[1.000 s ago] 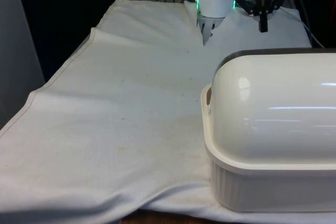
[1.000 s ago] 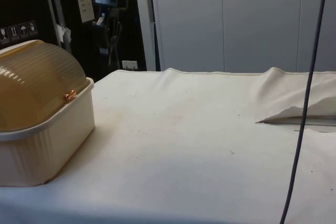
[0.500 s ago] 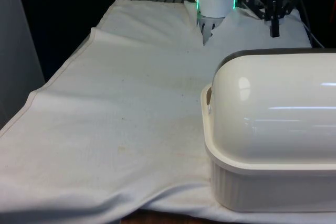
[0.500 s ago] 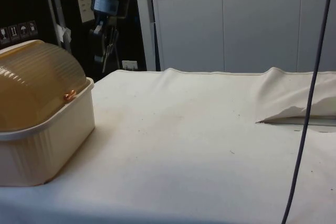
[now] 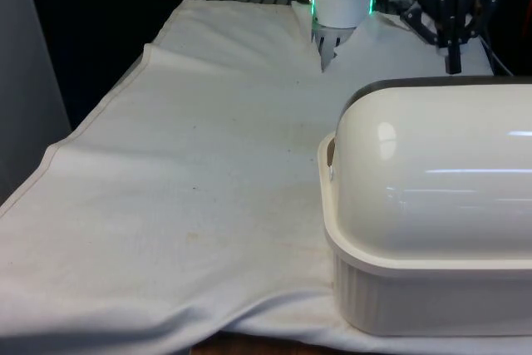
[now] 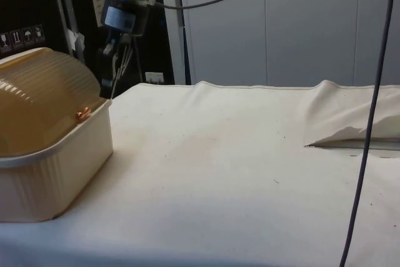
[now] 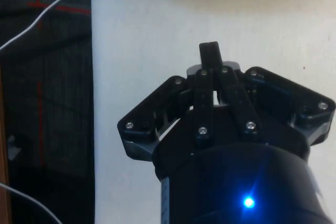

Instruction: Open the lid, then close it.

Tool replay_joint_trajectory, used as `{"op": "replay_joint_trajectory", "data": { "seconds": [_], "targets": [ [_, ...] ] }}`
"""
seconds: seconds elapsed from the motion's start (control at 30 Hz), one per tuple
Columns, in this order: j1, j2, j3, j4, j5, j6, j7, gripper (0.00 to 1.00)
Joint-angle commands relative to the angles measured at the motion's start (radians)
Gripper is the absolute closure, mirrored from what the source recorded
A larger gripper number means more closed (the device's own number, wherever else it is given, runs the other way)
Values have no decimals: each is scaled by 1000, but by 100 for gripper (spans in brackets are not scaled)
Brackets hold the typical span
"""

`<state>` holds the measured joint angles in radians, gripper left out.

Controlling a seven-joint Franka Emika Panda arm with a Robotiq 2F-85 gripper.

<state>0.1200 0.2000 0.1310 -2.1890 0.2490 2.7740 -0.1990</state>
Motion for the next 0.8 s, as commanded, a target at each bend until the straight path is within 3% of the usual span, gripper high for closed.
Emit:
{"op": "replay_joint_trajectory", "data": {
  "seconds": [0.0, 0.23, 0.3, 0.33, 0.53, 0.57, 0.6, 0.77],
  "targets": [
    [1, 10, 10, -2, 14, 32, -5, 100],
    [-4, 54, 23, 5, 17, 100, -9, 100],
    [0, 53, 13, 0, 0, 95, 1, 100],
    [-6, 74, 24, 11, 17, 125, -9, 100],
    [-12, 118, 25, 24, 16, 172, -10, 100],
    [-4, 111, 11, 17, 0, 161, 1, 100],
    [-14, 126, 25, 26, 16, 180, -10, 100],
    [-20, 171, 25, 42, 15, 228, -9, 100]
  ]
}}
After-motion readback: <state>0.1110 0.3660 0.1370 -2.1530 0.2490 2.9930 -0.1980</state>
